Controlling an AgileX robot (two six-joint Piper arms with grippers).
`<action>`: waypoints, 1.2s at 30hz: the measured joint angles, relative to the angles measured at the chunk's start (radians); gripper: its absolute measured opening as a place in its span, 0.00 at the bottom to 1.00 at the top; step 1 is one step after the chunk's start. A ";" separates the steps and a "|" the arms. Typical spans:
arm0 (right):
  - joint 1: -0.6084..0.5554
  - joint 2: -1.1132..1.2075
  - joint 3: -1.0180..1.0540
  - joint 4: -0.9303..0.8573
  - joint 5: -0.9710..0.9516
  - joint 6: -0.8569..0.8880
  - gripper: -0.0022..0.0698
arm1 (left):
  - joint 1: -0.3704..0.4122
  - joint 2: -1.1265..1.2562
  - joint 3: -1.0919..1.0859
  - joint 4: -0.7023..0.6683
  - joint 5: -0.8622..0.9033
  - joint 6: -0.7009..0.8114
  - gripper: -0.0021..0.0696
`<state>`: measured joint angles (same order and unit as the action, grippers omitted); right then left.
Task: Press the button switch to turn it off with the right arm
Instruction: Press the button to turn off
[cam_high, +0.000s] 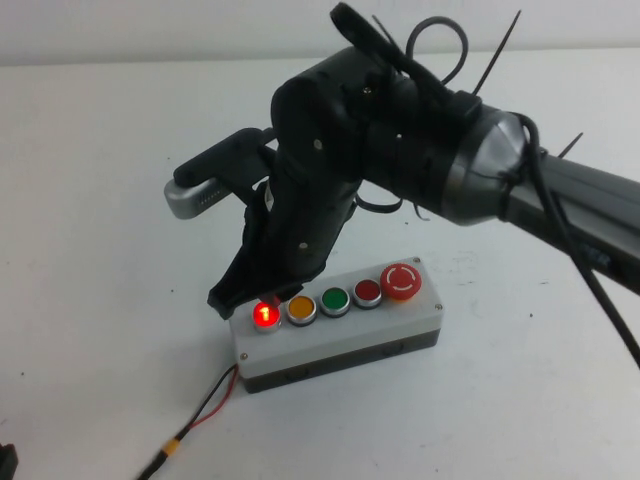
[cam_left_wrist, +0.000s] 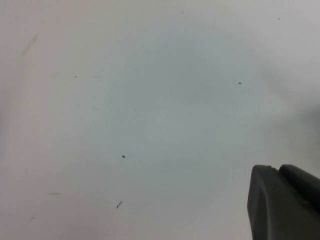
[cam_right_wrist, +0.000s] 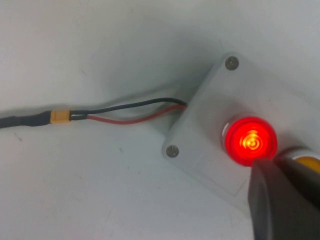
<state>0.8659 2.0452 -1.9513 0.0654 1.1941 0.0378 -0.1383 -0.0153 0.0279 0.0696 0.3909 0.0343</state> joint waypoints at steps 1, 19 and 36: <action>0.000 0.012 -0.013 0.000 0.002 -0.005 0.01 | 0.000 0.000 0.000 0.000 0.000 0.000 0.03; 0.000 0.081 -0.031 0.002 -0.023 -0.012 0.01 | 0.000 0.000 0.000 0.000 0.000 0.000 0.03; -0.010 0.109 -0.050 0.029 0.000 -0.013 0.01 | 0.000 0.000 0.000 0.000 0.000 0.000 0.03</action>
<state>0.8564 2.1546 -2.0009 0.0946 1.1944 0.0250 -0.1383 -0.0153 0.0279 0.0696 0.3909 0.0343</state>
